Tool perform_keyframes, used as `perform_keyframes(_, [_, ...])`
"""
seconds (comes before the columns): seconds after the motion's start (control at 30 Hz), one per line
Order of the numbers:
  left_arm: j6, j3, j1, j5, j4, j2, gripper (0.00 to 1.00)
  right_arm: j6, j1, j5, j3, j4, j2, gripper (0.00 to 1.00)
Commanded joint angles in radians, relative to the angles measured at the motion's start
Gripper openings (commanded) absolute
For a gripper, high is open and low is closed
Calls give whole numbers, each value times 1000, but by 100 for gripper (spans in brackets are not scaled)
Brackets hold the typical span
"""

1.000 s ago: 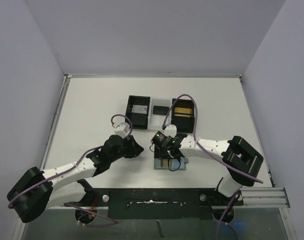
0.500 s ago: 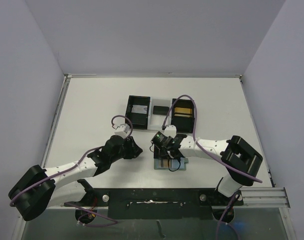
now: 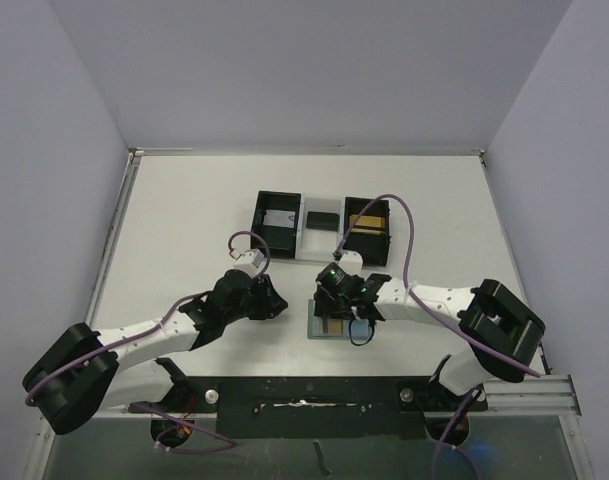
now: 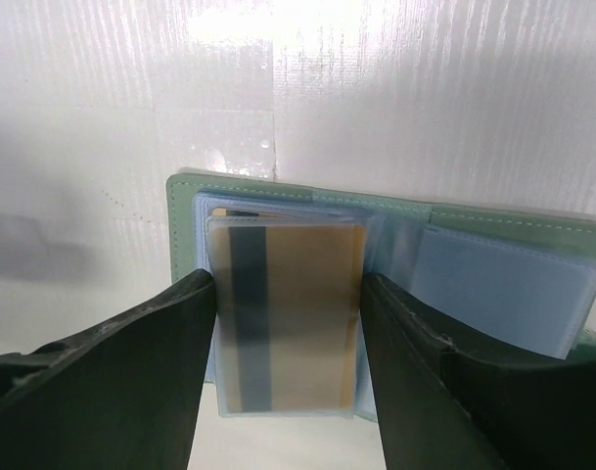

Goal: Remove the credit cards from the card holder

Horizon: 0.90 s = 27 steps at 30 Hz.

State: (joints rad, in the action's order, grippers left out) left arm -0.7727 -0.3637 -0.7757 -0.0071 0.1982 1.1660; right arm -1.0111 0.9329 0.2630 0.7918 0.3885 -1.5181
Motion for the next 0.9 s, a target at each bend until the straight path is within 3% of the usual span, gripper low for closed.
perform_keyframes(0.0, [23, -53, 6, 55, 75, 24, 32, 0, -29, -86, -65, -118, 55, 59])
perform_keyframes(0.23, [43, -68, 6, 196, 167, 88, 36, -6, -59, -128, -118, -182, 91, 59])
perform_keyframes(0.5, [7, -51, -9, 451, 436, 202, 43, -10, -68, -153, -131, -218, 84, 59])
perform_keyframes(0.87, [-63, -66, -31, 509, 579, 353, 44, -19, -69, -169, -151, -252, 88, 59])
